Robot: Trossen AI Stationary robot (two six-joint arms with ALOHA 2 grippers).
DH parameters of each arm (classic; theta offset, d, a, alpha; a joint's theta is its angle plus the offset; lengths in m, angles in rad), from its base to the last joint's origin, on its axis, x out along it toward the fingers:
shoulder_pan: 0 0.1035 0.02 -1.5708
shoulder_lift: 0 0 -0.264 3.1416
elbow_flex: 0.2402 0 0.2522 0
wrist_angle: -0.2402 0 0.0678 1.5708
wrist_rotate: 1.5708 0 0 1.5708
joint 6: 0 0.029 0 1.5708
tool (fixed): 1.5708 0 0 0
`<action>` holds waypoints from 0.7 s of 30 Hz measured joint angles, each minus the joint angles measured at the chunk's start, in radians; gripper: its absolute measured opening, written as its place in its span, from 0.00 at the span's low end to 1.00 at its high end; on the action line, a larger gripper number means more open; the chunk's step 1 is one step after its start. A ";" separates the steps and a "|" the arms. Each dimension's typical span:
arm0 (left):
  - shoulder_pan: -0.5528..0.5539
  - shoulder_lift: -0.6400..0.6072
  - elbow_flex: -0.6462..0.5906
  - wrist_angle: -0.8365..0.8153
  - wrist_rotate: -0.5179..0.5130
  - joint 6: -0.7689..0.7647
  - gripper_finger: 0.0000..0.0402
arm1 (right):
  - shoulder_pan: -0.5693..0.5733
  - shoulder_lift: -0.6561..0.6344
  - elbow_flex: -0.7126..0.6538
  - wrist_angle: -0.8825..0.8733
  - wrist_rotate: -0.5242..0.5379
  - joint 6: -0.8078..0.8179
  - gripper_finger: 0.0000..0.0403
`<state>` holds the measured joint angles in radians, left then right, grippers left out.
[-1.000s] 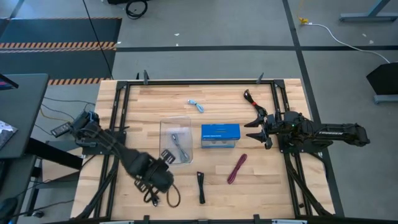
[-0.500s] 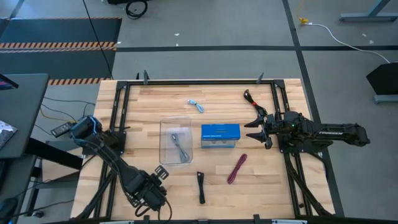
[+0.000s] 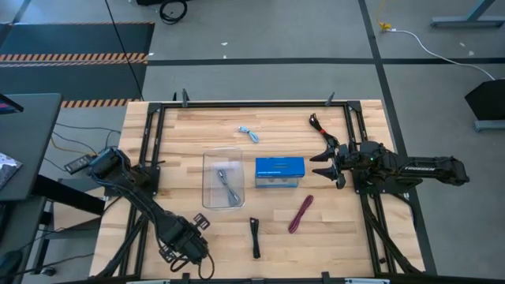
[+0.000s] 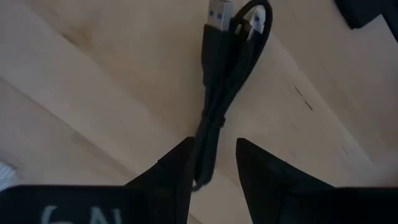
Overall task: Pick and place USB-C Cables
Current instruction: Put the bottom left black left charger cable into the transparent bin
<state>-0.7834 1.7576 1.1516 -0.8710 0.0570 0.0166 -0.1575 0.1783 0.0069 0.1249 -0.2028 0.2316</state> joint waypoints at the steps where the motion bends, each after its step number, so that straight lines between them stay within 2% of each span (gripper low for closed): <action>1: 0.000 0.000 -0.011 0.021 0.001 0.001 0.31 | 0.000 0.000 0.000 0.000 0.000 -0.001 0.57; 4: 0.000 0.000 -0.050 0.109 0.008 0.002 0.31 | 0.000 0.000 0.000 0.000 0.000 0.001 0.57; 8: 0.000 0.010 -0.093 0.132 0.014 0.015 0.31 | 0.000 0.000 0.000 0.000 0.000 -0.002 0.57; 15: 0.004 0.010 -0.130 0.170 -0.070 0.022 0.31 | 0.000 0.000 0.000 -0.001 0.000 -0.005 0.57; 18: 0.007 0.010 -0.132 0.172 -0.076 0.016 0.27 | 0.000 0.000 0.000 -0.001 0.000 -0.006 0.57; 21: 0.007 0.010 -0.132 0.173 -0.076 0.001 0.18 | 0.000 0.000 0.000 -0.001 0.000 -0.007 0.57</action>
<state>-0.7761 1.7672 1.0195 -0.6983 -0.0188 0.0180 -0.1574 0.1783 0.0071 0.1242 -0.2028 0.2247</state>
